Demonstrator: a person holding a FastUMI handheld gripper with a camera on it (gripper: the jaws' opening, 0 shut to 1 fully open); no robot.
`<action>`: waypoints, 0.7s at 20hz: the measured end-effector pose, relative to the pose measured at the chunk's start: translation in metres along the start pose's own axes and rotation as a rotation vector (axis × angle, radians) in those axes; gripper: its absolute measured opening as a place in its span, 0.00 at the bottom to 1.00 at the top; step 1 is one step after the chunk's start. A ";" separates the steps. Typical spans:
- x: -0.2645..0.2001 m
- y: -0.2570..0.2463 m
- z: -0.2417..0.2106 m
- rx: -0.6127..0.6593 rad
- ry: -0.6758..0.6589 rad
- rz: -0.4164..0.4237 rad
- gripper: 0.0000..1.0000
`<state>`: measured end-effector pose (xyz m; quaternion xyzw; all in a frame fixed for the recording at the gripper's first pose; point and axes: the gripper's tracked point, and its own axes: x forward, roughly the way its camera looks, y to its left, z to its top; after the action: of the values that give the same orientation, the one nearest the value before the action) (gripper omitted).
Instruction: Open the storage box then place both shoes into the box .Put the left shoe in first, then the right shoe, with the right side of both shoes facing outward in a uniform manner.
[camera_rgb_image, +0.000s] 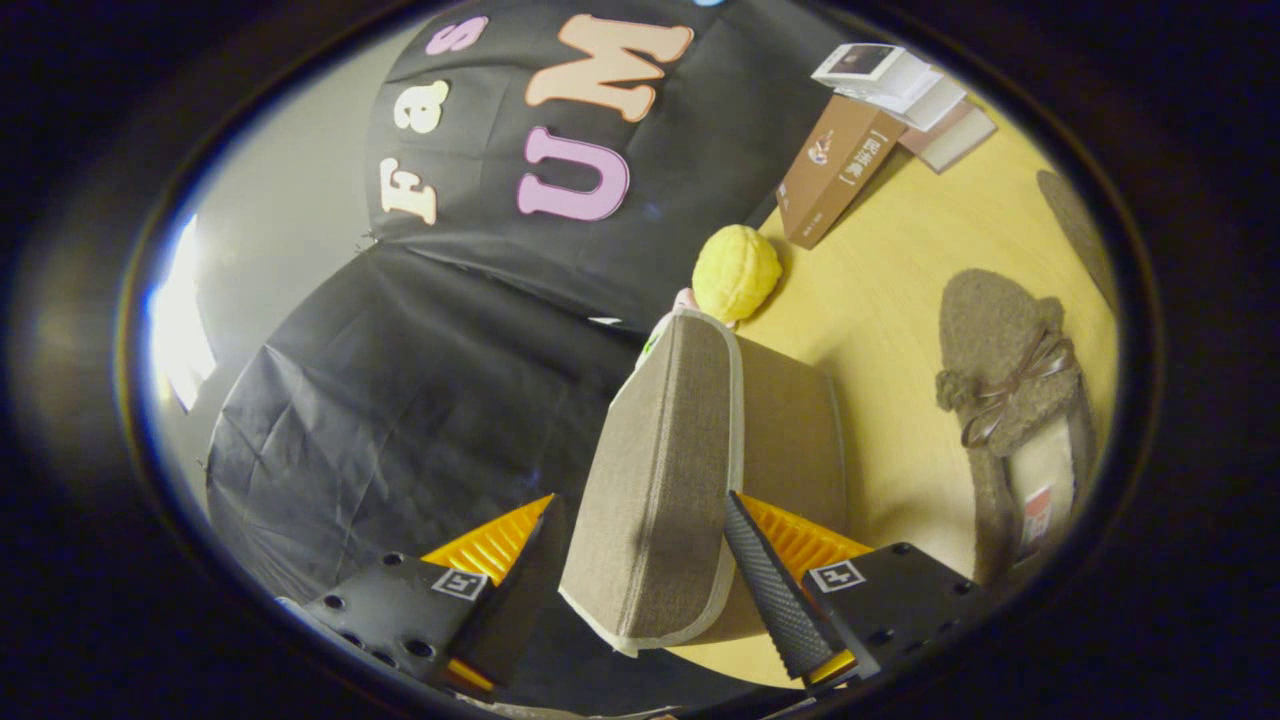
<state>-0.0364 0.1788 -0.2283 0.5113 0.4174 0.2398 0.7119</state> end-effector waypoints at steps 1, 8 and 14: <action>0.003 -0.003 -0.003 0.013 0.006 0.000 1.00; 0.012 -0.007 -0.003 0.173 0.029 0.065 1.00; 0.005 0.005 0.001 0.221 0.039 0.108 0.98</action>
<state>-0.0326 0.1836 -0.2255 0.6036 0.4270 0.2402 0.6290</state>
